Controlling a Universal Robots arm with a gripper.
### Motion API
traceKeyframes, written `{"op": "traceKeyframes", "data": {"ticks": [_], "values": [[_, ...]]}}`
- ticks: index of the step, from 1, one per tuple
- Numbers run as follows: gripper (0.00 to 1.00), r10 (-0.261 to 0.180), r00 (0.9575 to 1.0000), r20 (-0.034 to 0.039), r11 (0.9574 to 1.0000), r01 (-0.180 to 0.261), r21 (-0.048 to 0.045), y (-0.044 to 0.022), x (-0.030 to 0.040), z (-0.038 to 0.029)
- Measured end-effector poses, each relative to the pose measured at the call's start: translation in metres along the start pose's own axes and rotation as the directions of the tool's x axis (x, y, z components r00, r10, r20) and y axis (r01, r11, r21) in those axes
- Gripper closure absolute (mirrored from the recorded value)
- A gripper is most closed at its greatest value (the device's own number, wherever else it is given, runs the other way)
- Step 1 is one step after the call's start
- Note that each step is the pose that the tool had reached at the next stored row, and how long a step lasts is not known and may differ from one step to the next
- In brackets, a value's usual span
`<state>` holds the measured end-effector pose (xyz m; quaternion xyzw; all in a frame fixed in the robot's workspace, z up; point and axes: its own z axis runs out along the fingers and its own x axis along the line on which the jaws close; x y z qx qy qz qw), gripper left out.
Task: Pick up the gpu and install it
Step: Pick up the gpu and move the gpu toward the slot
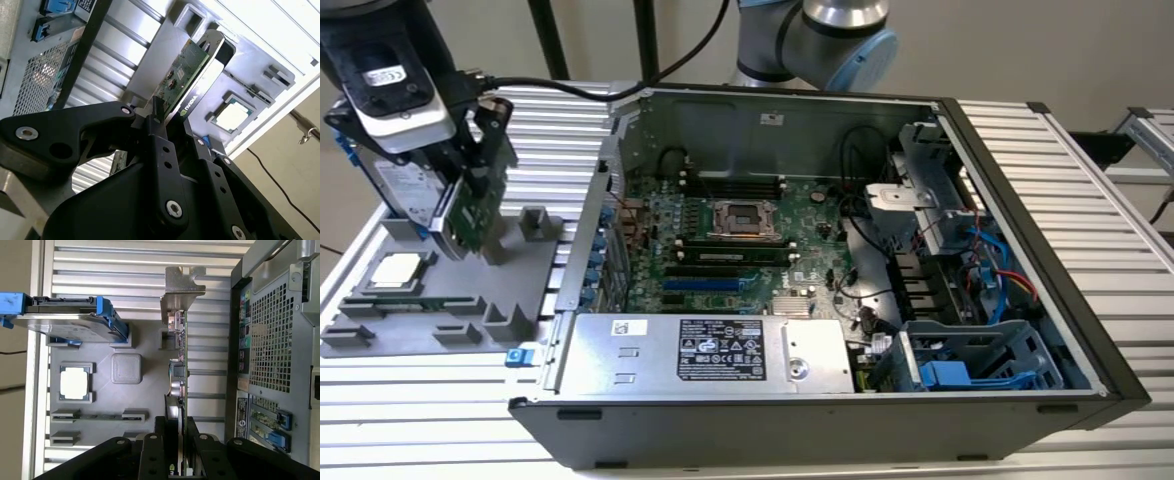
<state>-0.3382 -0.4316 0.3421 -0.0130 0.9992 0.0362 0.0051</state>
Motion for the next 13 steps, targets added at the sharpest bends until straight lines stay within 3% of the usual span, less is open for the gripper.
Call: {"op": "traceKeyframes", "data": {"ticks": [13], "values": [[1.0,0.0,1.0,0.0004,1.0,0.0,-0.01,0.0008,-0.0001,-0.0111]]}}
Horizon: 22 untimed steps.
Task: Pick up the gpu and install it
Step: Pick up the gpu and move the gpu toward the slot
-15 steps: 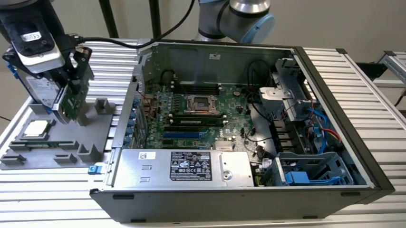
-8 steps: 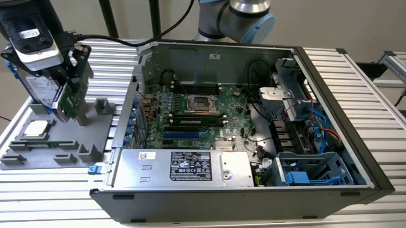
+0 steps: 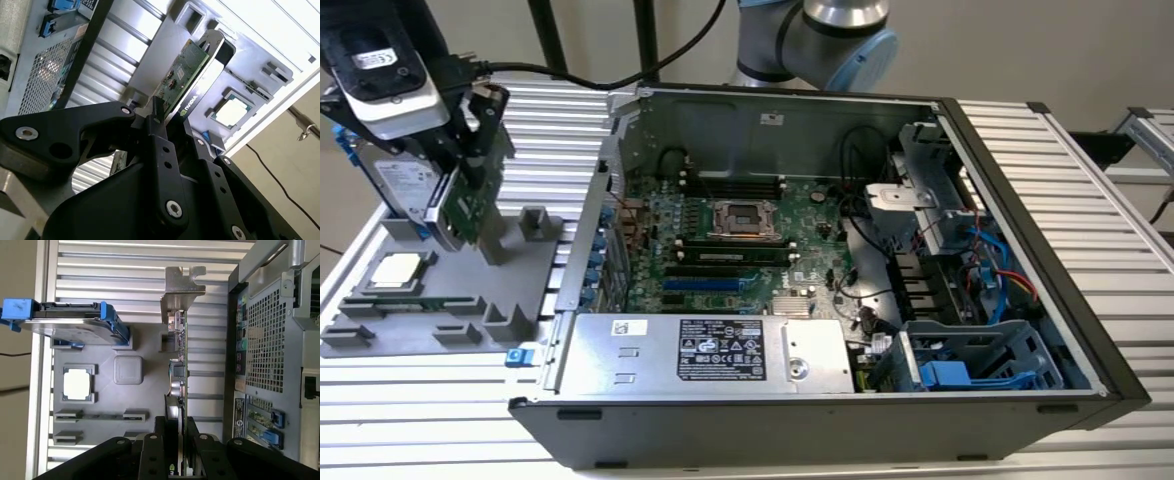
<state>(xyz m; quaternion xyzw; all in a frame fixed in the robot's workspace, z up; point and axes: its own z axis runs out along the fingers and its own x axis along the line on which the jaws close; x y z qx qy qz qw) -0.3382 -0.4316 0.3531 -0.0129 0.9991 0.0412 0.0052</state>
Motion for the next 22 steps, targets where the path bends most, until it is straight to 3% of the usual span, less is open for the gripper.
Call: {"op": "traceKeyframes", "data": {"ticks": [22], "values": [[1.0,0.001,1.0,0.0007,0.9997,-0.001,-0.0228,0.0013,-0.0001,-0.0155]]}}
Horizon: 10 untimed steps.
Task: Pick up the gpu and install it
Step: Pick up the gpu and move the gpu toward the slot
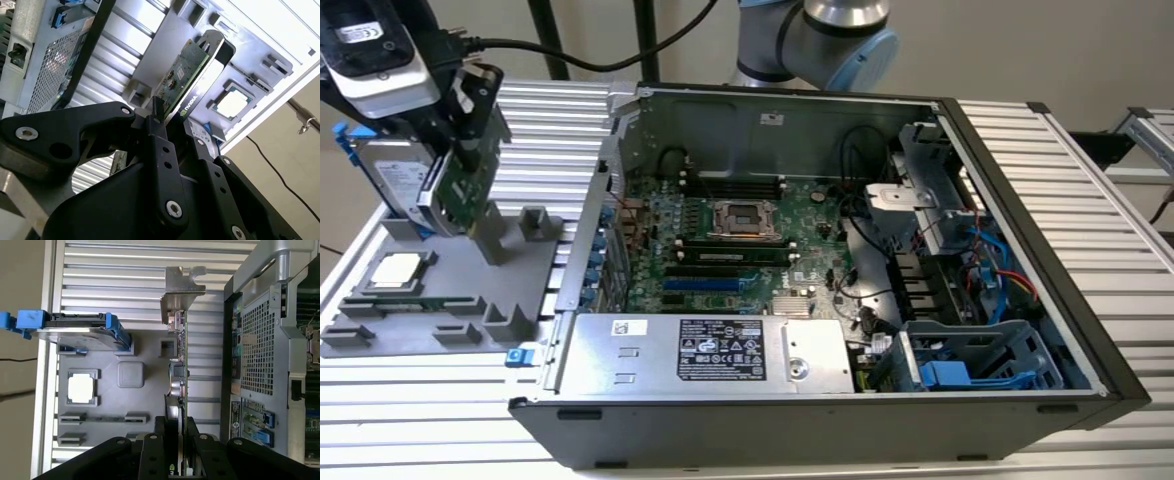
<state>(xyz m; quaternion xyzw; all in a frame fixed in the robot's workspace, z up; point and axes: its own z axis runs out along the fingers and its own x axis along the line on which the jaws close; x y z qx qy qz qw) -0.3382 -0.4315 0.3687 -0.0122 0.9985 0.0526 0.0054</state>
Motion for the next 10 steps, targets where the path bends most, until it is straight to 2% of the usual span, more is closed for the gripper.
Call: {"op": "traceKeyframes", "data": {"ticks": [10], "values": [[1.0,0.0,1.0,0.0002,1.0,0.0,-0.0075,0.0006,-0.0001,-0.0052]]}}
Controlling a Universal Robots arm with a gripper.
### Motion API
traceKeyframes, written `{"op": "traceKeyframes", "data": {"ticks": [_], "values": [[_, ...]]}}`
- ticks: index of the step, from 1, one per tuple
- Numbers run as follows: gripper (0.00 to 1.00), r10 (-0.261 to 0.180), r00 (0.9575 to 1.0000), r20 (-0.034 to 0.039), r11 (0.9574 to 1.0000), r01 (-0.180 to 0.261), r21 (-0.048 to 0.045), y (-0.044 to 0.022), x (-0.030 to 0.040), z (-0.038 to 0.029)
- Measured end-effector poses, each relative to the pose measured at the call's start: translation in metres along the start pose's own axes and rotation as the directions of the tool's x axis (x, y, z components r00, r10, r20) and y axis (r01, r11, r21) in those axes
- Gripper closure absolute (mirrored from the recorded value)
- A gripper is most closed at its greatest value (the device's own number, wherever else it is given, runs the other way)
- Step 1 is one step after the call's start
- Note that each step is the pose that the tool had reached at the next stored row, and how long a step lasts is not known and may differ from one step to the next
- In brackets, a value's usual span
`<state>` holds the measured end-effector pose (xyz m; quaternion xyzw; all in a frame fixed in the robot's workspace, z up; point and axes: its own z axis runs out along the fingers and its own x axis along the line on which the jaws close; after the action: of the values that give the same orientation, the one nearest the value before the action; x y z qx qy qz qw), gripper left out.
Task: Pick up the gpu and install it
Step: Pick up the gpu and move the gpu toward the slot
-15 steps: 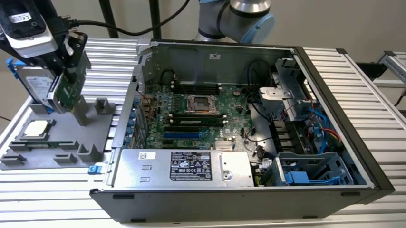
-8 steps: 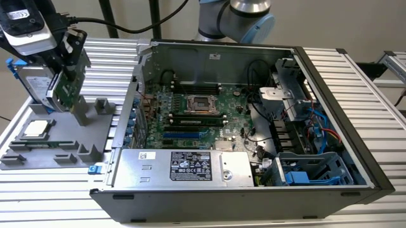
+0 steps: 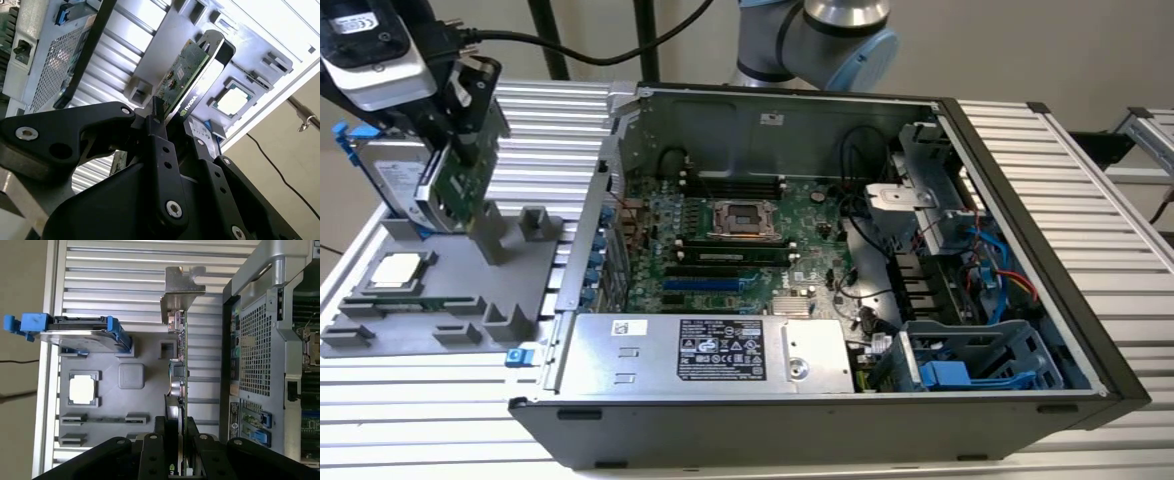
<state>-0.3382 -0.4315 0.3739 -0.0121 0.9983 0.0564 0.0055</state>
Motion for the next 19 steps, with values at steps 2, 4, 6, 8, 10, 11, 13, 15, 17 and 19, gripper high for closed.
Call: {"op": "traceKeyframes", "data": {"ticks": [2,4,6,8,10,11,13,15,17,19], "values": [[1.0,0.0,1.0,0.0,1.0,0.0,-0.0014,0.0001,0.0,-0.001],[1.0,0.0,1.0,0.0,1.0,0.0,-0.0028,0.0002,0.0,-0.0021],[1.0,0.0,1.0,0.0001,1.0,0.0,-0.0042,0.0003,0.0,-0.0031],[1.0,0.0,1.0,0.0001,1.0,0.0,-0.0055,0.0005,-0.0001,-0.0042],[1.0,0.0,1.0,0.0002,1.0,0.0,-0.0069,0.0006,-0.0001,-0.0053],[1.0,0.0,1.0,0.0003,1.0,0.0,-0.0076,0.0007,-0.0001,-0.0057],[1.0,0.0,1.0,0.0002,1.0,0.0,-0.0089,0.0008,-0.0001,-0.0068],[1.0,0.0,1.0,0.0003,0.9999,0.0,-0.0102,0.0009,-0.0001,-0.0078],[1.0,0.0,1.0,0.0003,0.9999,0.0,-0.0115,0.001,-0.0001,-0.0088],[1.0,0.0,1.0,0.0003,0.9999,0.0,-0.0126,0.0011,-0.0001,-0.0098]]}}
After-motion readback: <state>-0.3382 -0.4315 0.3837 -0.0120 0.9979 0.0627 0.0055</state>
